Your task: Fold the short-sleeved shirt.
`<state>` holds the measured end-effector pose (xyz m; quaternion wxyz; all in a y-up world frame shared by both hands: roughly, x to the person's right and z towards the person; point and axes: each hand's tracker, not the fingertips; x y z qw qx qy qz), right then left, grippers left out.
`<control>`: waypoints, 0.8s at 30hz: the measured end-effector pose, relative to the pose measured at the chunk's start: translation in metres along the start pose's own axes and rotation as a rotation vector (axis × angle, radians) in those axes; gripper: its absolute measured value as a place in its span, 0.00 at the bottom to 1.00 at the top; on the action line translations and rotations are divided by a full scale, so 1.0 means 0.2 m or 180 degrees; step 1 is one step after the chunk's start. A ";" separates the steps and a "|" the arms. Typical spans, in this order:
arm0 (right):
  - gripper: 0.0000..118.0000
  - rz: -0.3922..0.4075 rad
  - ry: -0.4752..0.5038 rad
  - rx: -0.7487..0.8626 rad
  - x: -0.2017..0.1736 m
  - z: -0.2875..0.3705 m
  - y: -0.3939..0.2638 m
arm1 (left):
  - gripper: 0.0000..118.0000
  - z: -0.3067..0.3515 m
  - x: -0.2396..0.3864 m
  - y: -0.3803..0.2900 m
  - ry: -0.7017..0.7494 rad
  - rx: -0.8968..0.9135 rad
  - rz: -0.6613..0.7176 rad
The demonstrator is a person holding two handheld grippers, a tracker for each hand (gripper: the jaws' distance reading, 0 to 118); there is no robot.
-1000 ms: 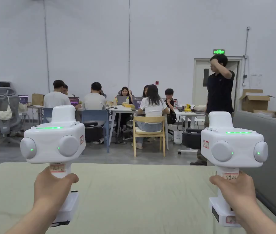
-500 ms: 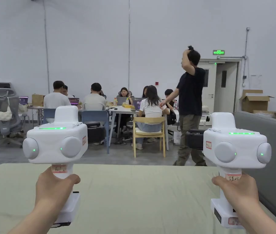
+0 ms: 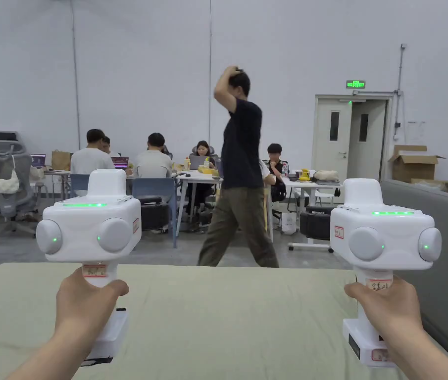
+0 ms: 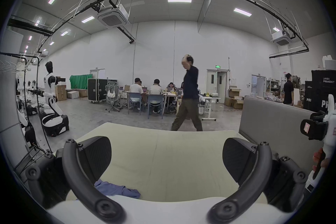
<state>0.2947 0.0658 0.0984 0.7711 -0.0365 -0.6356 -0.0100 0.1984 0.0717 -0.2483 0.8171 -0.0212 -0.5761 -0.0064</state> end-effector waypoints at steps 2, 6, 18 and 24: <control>1.00 -0.0002 0.0007 0.0002 0.00 0.00 0.00 | 1.00 0.00 0.00 0.00 0.0005 0.0003 -0.0013; 1.00 0.0003 0.0012 0.0000 -0.01 0.00 0.00 | 1.00 0.00 0.00 0.00 -0.0006 -0.0011 -0.0005; 1.00 0.0000 0.0018 -0.0015 -0.01 0.00 0.01 | 1.00 -0.01 0.00 0.00 0.0006 -0.0024 -0.0046; 1.00 -0.0115 0.0051 -0.0026 0.00 -0.01 0.00 | 1.00 -0.01 0.00 0.00 -0.0032 -0.0045 -0.0005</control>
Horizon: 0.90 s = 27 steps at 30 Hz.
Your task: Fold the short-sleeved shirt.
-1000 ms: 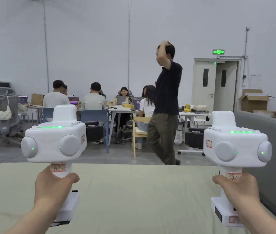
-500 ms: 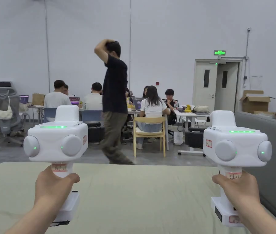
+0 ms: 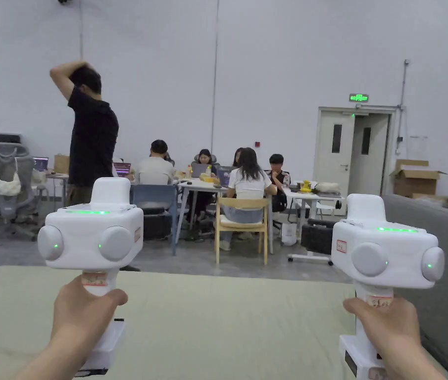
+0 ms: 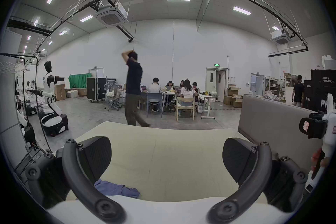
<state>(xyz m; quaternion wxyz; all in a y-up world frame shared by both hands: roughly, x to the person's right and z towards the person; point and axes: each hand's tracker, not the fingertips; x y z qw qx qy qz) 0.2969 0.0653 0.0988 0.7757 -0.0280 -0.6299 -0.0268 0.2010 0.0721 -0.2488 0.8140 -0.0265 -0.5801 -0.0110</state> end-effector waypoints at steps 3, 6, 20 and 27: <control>1.00 0.0044 -0.0018 -0.0017 0.00 0.00 -0.01 | 1.00 0.00 0.00 0.00 0.0004 0.0018 -0.0025; 1.00 0.0122 -0.0039 -0.0015 -0.01 -0.01 -0.02 | 1.00 -0.01 0.01 0.00 -0.0005 0.0007 -0.0089; 0.86 0.0251 -0.0031 0.0199 -0.03 0.05 -0.09 | 0.98 -0.01 0.04 -0.04 -0.0090 0.0064 -0.0201; 0.02 0.0200 -0.0016 0.0021 0.00 0.02 -0.14 | 0.00 -0.02 0.10 -0.06 -0.0108 -0.0020 -0.0256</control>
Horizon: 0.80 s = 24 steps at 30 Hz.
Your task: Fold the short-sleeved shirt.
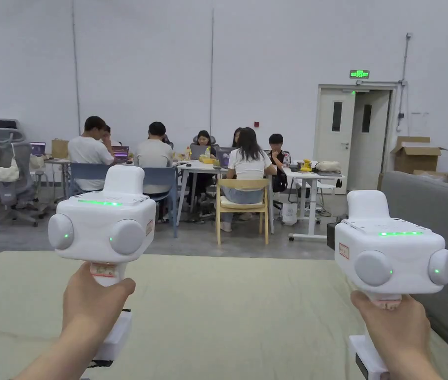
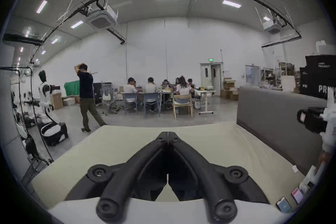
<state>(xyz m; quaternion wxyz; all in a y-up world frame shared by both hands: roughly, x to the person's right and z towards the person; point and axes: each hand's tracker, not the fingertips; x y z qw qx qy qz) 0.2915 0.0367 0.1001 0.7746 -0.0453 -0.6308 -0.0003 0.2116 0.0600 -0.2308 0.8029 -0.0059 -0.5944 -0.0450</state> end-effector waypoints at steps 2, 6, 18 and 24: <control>0.02 0.0027 -0.0027 -0.0004 0.02 0.00 -0.04 | 0.00 0.01 0.02 -0.01 0.0066 0.0062 0.0011; 0.02 0.0081 0.0029 -0.0018 0.01 -0.01 -0.06 | 0.00 0.02 -0.05 -0.04 0.0142 0.0007 0.0044; 0.02 0.0051 0.1336 -0.0096 -0.94 -0.06 -0.09 | 0.00 0.44 -0.92 -0.19 0.1340 -0.0258 0.0105; 0.02 0.0046 0.2070 -0.0265 -1.57 0.04 -0.16 | 0.00 0.80 -1.40 -0.29 0.2072 -0.0454 0.0161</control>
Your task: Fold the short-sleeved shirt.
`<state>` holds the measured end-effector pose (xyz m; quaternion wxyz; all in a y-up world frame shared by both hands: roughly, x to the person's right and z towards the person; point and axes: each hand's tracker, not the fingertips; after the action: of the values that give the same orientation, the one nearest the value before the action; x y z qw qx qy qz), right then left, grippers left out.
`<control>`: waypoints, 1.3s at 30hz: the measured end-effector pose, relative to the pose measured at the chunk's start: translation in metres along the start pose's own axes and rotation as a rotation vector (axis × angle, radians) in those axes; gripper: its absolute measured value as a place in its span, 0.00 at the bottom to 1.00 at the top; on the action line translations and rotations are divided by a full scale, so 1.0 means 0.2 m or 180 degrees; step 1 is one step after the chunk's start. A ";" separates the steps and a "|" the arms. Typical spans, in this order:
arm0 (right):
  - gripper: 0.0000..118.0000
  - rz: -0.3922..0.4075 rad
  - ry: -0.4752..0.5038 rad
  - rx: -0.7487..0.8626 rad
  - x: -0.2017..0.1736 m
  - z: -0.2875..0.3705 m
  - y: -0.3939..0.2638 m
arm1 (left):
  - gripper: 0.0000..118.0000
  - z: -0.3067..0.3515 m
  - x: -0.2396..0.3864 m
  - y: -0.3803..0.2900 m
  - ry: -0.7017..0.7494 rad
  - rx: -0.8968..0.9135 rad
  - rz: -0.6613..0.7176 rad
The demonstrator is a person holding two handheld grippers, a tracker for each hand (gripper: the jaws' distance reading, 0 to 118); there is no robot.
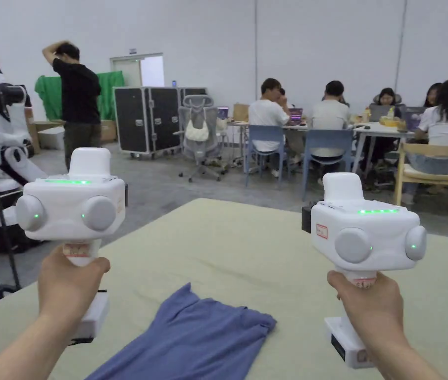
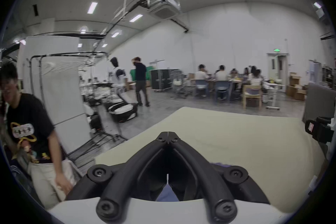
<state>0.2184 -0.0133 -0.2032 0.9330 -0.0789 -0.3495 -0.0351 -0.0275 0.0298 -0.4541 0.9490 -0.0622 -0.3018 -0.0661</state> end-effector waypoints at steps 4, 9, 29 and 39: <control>0.02 0.0111 0.0204 -0.0004 -0.18 -0.09 0.00 | 0.00 0.02 -0.29 -0.04 0.0194 -0.0040 0.0039; 0.02 0.0123 0.0253 -0.0002 -0.20 -0.15 0.03 | 0.00 -0.03 -0.40 -0.07 0.0335 -0.0091 0.0083; 0.02 0.0368 -0.0097 -0.0924 0.59 -0.25 -0.60 | 0.90 -1.23 0.96 -1.37 -0.0998 -0.2196 -0.0569; 0.02 -0.0099 -0.0187 -0.1353 0.87 -0.30 -1.03 | 0.59 -1.30 1.11 -1.71 -0.1411 -0.2398 -0.0717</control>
<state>0.3645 -0.2283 -0.1079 0.8841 -0.2694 -0.3624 -0.1200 0.2438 -0.3680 -0.5096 0.7595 -0.3827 -0.4576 -0.2594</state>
